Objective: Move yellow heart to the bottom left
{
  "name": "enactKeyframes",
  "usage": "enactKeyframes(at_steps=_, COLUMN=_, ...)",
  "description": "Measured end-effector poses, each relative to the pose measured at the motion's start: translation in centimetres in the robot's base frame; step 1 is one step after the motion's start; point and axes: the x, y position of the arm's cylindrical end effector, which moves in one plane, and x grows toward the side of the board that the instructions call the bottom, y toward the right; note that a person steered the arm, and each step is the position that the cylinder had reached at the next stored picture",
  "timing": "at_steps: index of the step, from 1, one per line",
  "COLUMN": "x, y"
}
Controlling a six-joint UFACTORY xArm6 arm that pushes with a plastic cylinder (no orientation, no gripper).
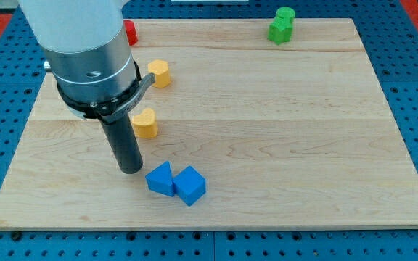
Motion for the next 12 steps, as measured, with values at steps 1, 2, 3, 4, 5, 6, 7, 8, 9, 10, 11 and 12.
enactKeyframes(at_steps=1, x=0.0, y=0.0)
enactKeyframes(at_steps=2, x=0.0, y=0.0)
enactKeyframes(at_steps=3, x=0.0, y=0.0)
enactKeyframes(at_steps=4, x=0.2, y=1.6)
enactKeyframes(at_steps=5, x=-3.0, y=4.6)
enactKeyframes(at_steps=6, x=-7.0, y=4.2)
enactKeyframes(at_steps=7, x=-7.7, y=-0.7)
enactKeyframes(at_steps=8, x=-5.3, y=-4.4)
enactKeyframes(at_steps=9, x=-5.6, y=-3.2)
enactKeyframes(at_steps=10, x=-9.8, y=-1.9)
enactKeyframes(at_steps=11, x=-10.7, y=-4.7)
enactKeyframes(at_steps=12, x=-7.8, y=-6.3)
